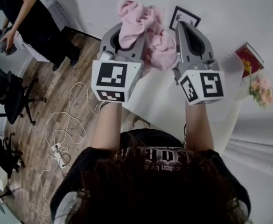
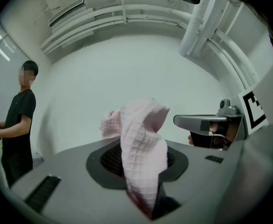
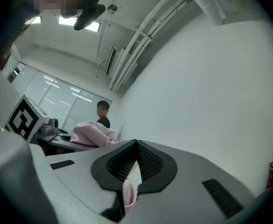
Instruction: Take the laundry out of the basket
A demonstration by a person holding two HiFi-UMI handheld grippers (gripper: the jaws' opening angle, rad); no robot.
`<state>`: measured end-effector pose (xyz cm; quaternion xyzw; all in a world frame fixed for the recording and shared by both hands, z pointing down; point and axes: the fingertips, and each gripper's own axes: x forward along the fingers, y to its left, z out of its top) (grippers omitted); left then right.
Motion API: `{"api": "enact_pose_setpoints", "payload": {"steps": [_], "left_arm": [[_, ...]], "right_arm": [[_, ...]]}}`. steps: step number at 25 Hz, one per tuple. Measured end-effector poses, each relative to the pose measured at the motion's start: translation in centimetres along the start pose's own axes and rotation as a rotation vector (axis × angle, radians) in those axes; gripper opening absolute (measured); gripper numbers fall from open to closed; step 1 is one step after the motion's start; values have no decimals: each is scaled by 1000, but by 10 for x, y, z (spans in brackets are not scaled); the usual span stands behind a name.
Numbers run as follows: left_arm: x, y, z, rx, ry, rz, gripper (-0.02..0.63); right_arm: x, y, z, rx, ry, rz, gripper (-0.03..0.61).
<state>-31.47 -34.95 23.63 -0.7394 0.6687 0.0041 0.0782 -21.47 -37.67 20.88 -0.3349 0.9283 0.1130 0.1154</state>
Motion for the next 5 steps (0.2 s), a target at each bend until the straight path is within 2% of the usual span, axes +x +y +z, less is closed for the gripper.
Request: {"api": "enact_pose_setpoints", "payload": {"steps": [5], "left_arm": [[1,1,1,4,2,3,121]], "right_arm": [[1,-1,2,-9,1,7,26]]}}
